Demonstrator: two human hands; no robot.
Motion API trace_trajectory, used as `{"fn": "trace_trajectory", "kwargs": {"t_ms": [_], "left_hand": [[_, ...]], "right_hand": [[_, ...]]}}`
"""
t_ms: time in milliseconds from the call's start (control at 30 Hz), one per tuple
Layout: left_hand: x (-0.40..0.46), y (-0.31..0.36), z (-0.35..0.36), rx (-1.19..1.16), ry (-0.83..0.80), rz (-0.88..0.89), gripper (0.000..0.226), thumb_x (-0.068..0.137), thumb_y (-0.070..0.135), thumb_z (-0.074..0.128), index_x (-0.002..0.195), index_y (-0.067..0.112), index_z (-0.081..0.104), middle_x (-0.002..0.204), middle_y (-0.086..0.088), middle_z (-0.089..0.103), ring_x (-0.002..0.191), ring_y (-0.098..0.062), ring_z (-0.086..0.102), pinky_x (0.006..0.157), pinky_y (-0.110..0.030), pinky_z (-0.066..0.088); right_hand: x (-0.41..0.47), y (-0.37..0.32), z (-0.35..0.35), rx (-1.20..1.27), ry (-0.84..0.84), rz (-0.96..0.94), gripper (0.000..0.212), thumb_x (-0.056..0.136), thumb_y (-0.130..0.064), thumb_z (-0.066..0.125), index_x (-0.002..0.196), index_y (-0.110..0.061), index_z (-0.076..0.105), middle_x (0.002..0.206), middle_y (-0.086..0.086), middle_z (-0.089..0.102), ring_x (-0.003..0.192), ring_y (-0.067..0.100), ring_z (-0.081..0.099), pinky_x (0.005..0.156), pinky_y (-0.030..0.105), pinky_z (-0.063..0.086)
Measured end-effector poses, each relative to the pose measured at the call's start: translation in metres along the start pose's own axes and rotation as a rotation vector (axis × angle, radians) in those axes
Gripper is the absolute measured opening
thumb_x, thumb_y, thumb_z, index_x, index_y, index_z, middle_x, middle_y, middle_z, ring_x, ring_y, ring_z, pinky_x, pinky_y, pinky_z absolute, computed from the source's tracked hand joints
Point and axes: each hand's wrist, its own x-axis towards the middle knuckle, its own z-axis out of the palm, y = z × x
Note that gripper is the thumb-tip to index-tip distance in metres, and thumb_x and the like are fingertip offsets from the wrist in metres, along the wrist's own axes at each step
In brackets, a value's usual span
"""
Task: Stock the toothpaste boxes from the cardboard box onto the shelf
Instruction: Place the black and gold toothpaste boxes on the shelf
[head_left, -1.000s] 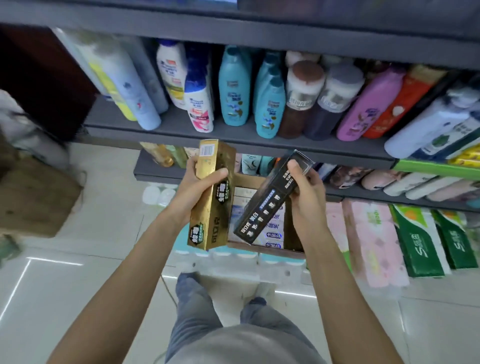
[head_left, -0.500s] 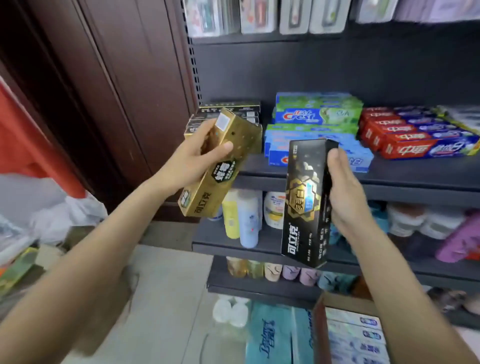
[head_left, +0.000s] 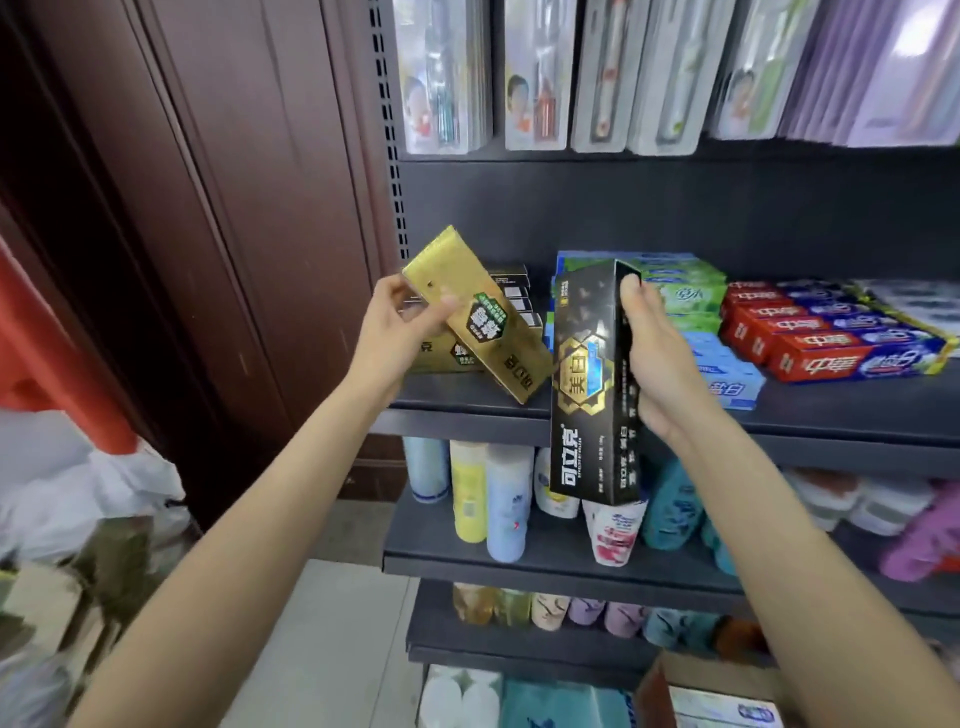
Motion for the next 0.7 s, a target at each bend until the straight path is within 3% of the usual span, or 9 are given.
{"fn": "trace_trajectory", "kwargs": {"t_ms": [100, 233, 300, 367, 500, 600, 700], "left_hand": [[-0.002, -0.010, -0.004, -0.068, 0.031, -0.047, 0.045, 0.086, 0.010, 0.064, 0.124, 0.001, 0.043, 0.119, -0.010, 0.059, 0.093, -0.015, 0.067, 0.074, -0.025, 0.057], [0.007, 0.002, -0.011, -0.044, 0.031, 0.004, 0.040, 0.088, 0.011, 0.062, 0.123, 0.002, 0.045, 0.114, -0.006, 0.062, 0.090, -0.010, 0.068, 0.073, -0.025, 0.056], [0.012, 0.009, -0.014, -0.065, 0.043, 0.030, 0.040, 0.088, 0.010, 0.062, 0.123, 0.002, 0.044, 0.113, -0.005, 0.063, 0.098, -0.015, 0.067, 0.077, -0.028, 0.056], [0.017, 0.013, -0.018, -0.091, 0.040, 0.046, 0.041, 0.087, 0.008, 0.063, 0.122, 0.004, 0.043, 0.113, -0.004, 0.063, 0.104, -0.021, 0.065, 0.080, -0.031, 0.056], [0.025, 0.025, -0.023, 0.082, -0.011, 0.165, 0.042, 0.088, 0.011, 0.061, 0.128, 0.011, 0.046, 0.112, 0.002, 0.063, 0.101, -0.010, 0.064, 0.074, -0.020, 0.052], [0.032, 0.045, -0.023, 0.401, -0.248, 0.263, 0.038, 0.089, 0.018, 0.061, 0.124, 0.031, 0.052, 0.108, 0.014, 0.064, 0.095, 0.005, 0.062, 0.078, -0.010, 0.048], [0.042, 0.048, -0.012, 0.784, -0.567, 0.306, 0.040, 0.089, 0.030, 0.062, 0.126, 0.042, 0.048, 0.113, 0.011, 0.065, 0.097, -0.003, 0.062, 0.086, -0.013, 0.045]], "right_hand": [[0.004, 0.005, 0.000, 0.000, -0.028, 0.019, 0.063, 0.096, -0.052, 0.035, 0.150, -0.028, 0.014, 0.144, -0.020, 0.029, 0.117, -0.005, 0.036, 0.091, 0.018, 0.036], [0.009, 0.006, 0.000, 0.004, -0.044, 0.021, 0.055, 0.097, -0.051, 0.034, 0.146, -0.030, 0.024, 0.127, -0.026, 0.047, 0.098, -0.010, 0.051, 0.077, 0.013, 0.045], [0.014, 0.006, -0.001, 0.003, -0.065, 0.007, 0.039, 0.097, -0.050, 0.035, 0.132, -0.035, 0.038, 0.115, -0.025, 0.054, 0.089, -0.015, 0.055, 0.070, 0.010, 0.048], [0.016, 0.003, 0.000, 0.001, -0.089, -0.004, 0.028, 0.096, -0.048, 0.038, 0.122, -0.035, 0.037, 0.106, -0.025, 0.053, 0.077, -0.023, 0.053, 0.064, 0.004, 0.046], [0.022, 0.002, 0.001, -0.068, -0.118, -0.093, 0.056, 0.086, -0.024, 0.064, 0.130, -0.025, 0.028, 0.102, -0.018, 0.051, 0.070, -0.017, 0.059, 0.058, 0.007, 0.048], [0.027, 0.002, 0.001, -0.084, -0.146, -0.077, 0.069, 0.086, -0.013, 0.064, 0.137, -0.021, 0.018, 0.104, -0.008, 0.055, 0.064, -0.012, 0.062, 0.053, 0.007, 0.046], [0.031, 0.002, 0.002, -0.099, -0.166, -0.068, 0.067, 0.088, -0.019, 0.063, 0.138, -0.020, 0.019, 0.112, -0.003, 0.056, 0.079, -0.009, 0.059, 0.059, 0.009, 0.043]]}}
